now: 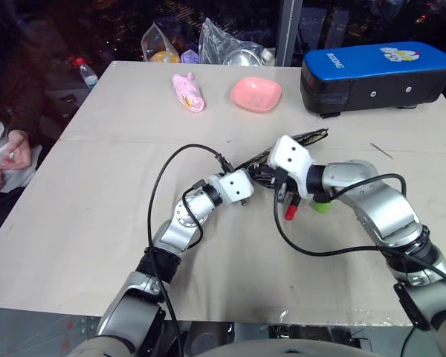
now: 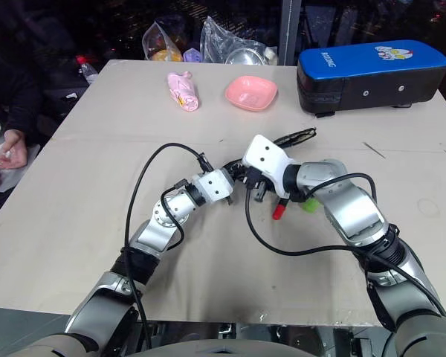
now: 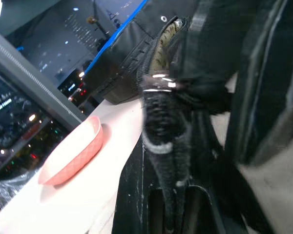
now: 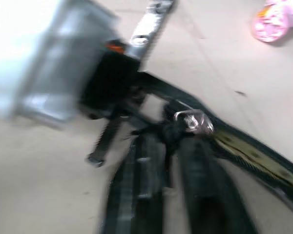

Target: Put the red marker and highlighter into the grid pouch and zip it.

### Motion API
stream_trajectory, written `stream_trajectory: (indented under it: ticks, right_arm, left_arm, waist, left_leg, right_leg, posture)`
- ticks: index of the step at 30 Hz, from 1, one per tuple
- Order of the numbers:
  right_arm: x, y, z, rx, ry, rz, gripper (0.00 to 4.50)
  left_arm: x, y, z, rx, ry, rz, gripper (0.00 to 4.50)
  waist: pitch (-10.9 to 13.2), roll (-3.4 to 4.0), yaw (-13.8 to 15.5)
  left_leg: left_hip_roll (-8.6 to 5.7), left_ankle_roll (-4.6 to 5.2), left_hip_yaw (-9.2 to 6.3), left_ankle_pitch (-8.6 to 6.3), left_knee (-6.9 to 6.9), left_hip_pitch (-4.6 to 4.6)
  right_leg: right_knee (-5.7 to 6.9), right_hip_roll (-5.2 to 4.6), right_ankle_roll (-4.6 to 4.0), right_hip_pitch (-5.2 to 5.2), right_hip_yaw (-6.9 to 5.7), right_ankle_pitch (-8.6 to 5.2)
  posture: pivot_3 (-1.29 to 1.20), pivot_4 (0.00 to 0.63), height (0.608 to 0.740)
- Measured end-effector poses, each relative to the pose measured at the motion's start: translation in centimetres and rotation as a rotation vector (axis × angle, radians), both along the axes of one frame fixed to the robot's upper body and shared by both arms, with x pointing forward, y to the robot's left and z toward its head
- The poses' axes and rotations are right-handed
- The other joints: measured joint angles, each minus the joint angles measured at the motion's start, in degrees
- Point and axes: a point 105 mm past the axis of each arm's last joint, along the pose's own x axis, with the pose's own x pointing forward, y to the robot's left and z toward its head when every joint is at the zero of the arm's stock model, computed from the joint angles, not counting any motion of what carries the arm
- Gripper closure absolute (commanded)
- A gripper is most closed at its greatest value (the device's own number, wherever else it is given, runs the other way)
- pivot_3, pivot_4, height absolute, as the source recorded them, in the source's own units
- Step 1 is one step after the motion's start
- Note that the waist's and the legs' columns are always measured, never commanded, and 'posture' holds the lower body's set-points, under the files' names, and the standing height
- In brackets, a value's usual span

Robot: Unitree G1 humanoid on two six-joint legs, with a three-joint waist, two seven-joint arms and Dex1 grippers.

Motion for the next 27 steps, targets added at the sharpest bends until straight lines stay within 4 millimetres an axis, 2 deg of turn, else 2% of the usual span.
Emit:
stream_trajectory:
  ticks: [2, 4, 6, 7, 8, 9, 12, 14, 15, 16, 27]
  right_arm:
    - [0.2, -1.5, 0.2, 0.044, 0.016, -0.054, 1.13]
    - [0.1, -2.6, 0.5, 0.073, 0.044, -0.081, 0.33]
    - [-0.2, -3.6, 1.3, 0.116, 0.075, -0.100, 0.33]
    - [-0.5, -4.2, 2.1, 0.151, 0.093, -0.106, 0.49]
    - [-0.6, -4.8, 3.1, 0.194, 0.100, -0.118, 0.84]
    - [-0.4, -5.4, 4.7, 0.268, 0.086, -0.146, 1.17]
    - [0.4, -6.2, 7.4, 0.393, 0.040, -0.214, 2.65]
    - [1.1, -6.3, 7.0, 0.423, 0.072, -0.261, 3.43]
    - [1.6, -6.6, 6.3, 0.421, 0.098, -0.294, 4.18]
    - [2.0, -6.8, 5.9, 0.418, 0.116, -0.321, 4.47]
    - [3.3, -7.0, 1.5, 0.292, 0.214, -0.407, 4.47]
  left_arm:
    - [0.0, 0.1, 0.4, -0.043, 0.036, -0.008, 4.50]
    - [0.0, 0.4, 0.6, -0.075, 0.070, -0.016, 4.50]
    - [-0.1, 0.7, 0.7, -0.099, 0.108, -0.023, 4.50]
    - [-0.2, 0.7, 0.7, -0.107, 0.132, -0.036, 4.50]
    - [-0.4, 0.9, 0.7, -0.111, 0.152, -0.047, 4.50]
    - [-0.4, 1.2, 0.7, -0.113, 0.172, -0.053, 4.50]
    - [-0.6, 1.2, 1.1, -0.117, 0.190, -0.077, 4.50]
    - [-0.7, 1.1, 1.1, -0.115, 0.204, -0.090, 4.50]
    - [-0.8, 1.1, 1.1, -0.115, 0.213, -0.097, 4.50]
    - [-0.8, 1.0, 1.1, -0.117, 0.219, -0.103, 4.50]
    - [-0.9, 0.9, 0.9, -0.119, 0.243, -0.113, 4.50]
  waist:
    - [0.00, 0.00, 0.21]
    - [0.00, 0.00, 0.19]
    - [0.01, 0.00, 0.04]
    - [0.01, 0.00, 0.03]
    - [0.01, 0.00, -0.01]
    - [0.01, 0.00, -0.27]
    - [0.00, 0.00, -0.69]
    - [0.00, 0.00, -0.84]
    - [0.01, 0.01, -0.84]
    - [0.01, 0.01, -0.82]
    - [0.01, 0.01, -1.06]
  left_leg:
    - [0.00, 0.00, -0.01, 0.00, 0.00, -0.02]
    - [0.00, 0.00, -0.01, 0.00, 0.00, -0.01]
    - [0.01, 0.00, -0.03, 0.00, 0.00, -0.01]
    - [0.01, 0.00, -0.05, 0.00, -0.01, -0.01]
    - [0.01, 0.00, -0.07, 0.00, -0.01, 0.00]
    - [0.02, -0.01, -0.07, 0.00, -0.01, 0.01]
    - [0.01, -0.01, -0.11, 0.00, -0.02, 0.03]
    - [0.00, -0.01, -0.10, 0.00, -0.02, 0.01]
    - [-0.01, -0.01, -0.09, 0.00, -0.02, -0.02]
    - [-0.02, 0.00, -0.09, 0.00, -0.02, -0.03]
    - [-0.02, 0.00, -0.08, 0.00, -0.03, -0.02]
  right_leg:
    - [-0.01, -0.01, 0.00, 0.00, 0.00, 0.00]
    - [-0.01, -0.01, 0.00, 0.00, 0.00, 0.00]
    - [0.01, -0.01, 0.00, 0.00, 0.00, 0.00]
    - [0.02, -0.01, 0.00, 0.00, -0.01, 0.00]
    - [0.02, -0.01, 0.00, 0.00, -0.01, 0.00]
    - [0.03, -0.01, -0.01, 0.00, 0.00, 0.01]
    - [0.05, 0.00, -0.02, 0.02, -0.02, 0.01]
    - [0.03, 0.00, -0.01, 0.02, -0.01, 0.01]
    - [0.01, -0.01, -0.01, 0.02, -0.01, 0.01]
    - [0.00, -0.01, -0.01, 0.02, -0.01, 0.01]
    - [-0.02, 0.01, -0.01, 0.02, 0.02, 0.00]
  posture:
    - [0.00, 0.150, 0.740]
    - [0.00, 0.150, 0.740]
    - [0.00, 0.150, 0.740]
    - [0.00, 0.150, 0.740]
    - [0.00, 0.150, 0.740]
    - [0.00, 0.150, 0.740]
    - [0.00, 0.150, 0.740]
    - [0.00, 0.150, 0.740]
    - [0.00, 0.150, 0.740]
    - [0.00, 0.150, 0.740]
    - [0.00, 0.150, 0.740]
